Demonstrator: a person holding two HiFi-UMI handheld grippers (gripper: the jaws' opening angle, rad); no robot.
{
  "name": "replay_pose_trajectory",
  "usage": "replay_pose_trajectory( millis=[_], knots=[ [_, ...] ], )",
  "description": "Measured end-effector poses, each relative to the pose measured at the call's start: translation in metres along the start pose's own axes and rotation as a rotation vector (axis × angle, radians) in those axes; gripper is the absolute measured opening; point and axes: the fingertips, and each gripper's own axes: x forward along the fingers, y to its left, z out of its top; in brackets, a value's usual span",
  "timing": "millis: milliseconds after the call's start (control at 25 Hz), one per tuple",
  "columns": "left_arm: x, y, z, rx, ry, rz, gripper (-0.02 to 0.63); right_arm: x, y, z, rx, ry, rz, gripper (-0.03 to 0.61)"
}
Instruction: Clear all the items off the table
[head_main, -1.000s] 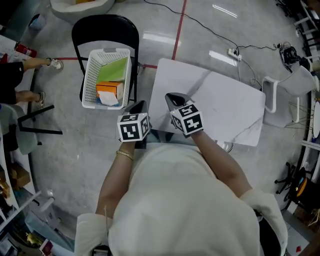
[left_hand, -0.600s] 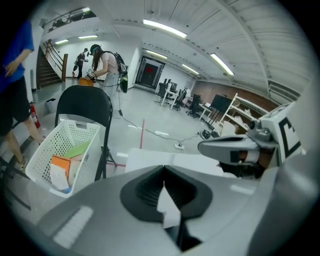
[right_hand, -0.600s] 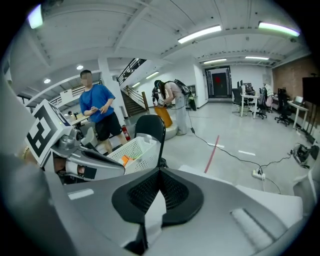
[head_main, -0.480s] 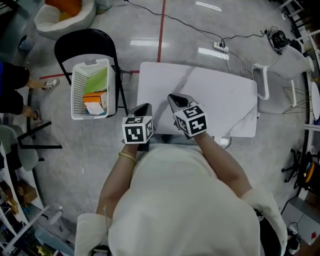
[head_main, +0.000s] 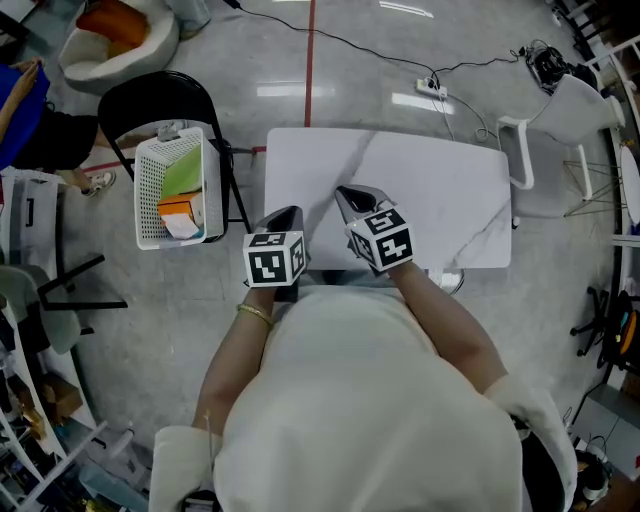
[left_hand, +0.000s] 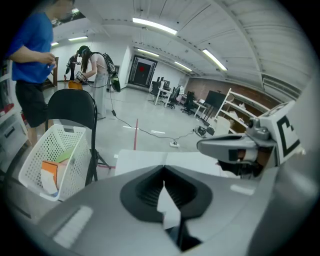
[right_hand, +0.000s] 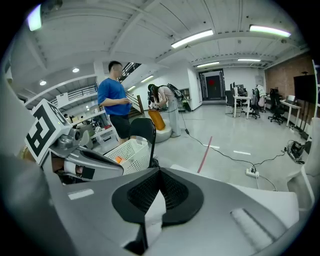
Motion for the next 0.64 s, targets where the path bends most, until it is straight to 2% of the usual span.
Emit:
replay_pose_trajectory(
  millis=[640],
  knots=[
    [-0.004,0.011,0.002,-0.020,-0.011,0.027,0.009,0.006,0.007,0.002,-0.038,0.004,0.029,-0.002]
  ],
)
